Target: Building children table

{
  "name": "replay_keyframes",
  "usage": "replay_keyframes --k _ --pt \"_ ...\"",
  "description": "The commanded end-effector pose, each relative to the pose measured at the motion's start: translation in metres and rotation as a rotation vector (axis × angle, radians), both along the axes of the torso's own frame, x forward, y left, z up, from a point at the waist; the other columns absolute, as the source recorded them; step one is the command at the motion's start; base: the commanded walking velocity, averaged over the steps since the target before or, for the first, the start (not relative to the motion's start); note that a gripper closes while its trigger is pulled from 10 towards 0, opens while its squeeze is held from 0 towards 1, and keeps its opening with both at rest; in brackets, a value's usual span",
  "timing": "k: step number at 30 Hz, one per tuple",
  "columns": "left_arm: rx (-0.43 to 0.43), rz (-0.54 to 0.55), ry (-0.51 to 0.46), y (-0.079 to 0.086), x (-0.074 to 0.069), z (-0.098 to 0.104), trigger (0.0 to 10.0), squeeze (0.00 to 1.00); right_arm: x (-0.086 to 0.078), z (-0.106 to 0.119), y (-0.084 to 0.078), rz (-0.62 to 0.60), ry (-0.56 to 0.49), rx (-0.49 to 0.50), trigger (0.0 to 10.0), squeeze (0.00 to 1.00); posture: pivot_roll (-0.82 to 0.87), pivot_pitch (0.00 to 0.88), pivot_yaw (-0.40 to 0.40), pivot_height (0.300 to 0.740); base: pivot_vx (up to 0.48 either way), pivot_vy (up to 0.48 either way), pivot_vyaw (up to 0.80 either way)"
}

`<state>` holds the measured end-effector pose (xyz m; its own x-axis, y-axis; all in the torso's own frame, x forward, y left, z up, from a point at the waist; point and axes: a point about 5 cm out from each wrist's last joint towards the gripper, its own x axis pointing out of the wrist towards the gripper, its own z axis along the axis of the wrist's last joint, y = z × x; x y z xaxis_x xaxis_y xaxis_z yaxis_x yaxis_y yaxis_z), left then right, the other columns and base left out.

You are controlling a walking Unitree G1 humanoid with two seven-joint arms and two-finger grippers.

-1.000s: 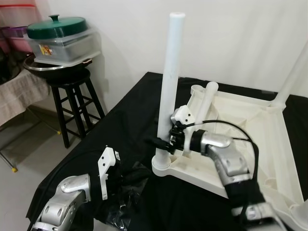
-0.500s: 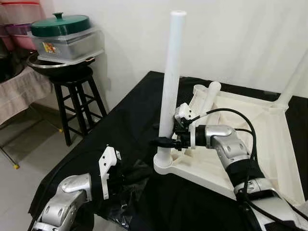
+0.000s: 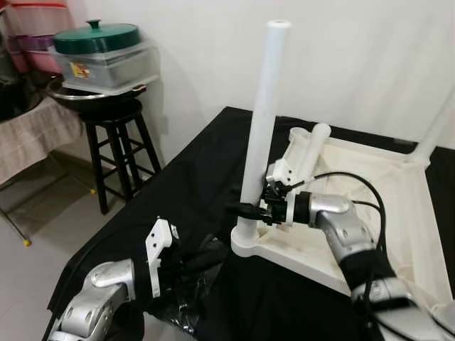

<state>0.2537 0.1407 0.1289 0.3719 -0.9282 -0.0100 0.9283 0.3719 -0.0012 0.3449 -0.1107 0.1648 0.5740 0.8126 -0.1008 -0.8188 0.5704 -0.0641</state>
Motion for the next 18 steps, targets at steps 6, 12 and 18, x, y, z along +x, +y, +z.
replay_keyframes --k 6,12,18 --pt "0.018 -0.011 0.007 0.005 0.005 -0.002 10.0 0.0 -0.031 -0.023 0.013 -0.519 0.062 -0.136 0.0 0.0 -0.05 0.0 -0.034 0.74 0.0 0.0 0.0" --pt "0.023 -0.008 0.006 0.006 0.005 -0.003 10.0 0.0 -0.027 -0.037 0.014 -0.474 0.11 -0.154 10.0 0.0 -0.04 0.0 -0.04 0.74 0.0 0.0 0.0" --pt "0.023 -0.013 0.013 0.006 0.004 -0.003 10.0 0.0 -0.032 -0.025 0.026 -0.368 0.099 -0.098 10.0 1.0 -0.03 0.0 -0.033 0.74 0.0 0.0 0.0"
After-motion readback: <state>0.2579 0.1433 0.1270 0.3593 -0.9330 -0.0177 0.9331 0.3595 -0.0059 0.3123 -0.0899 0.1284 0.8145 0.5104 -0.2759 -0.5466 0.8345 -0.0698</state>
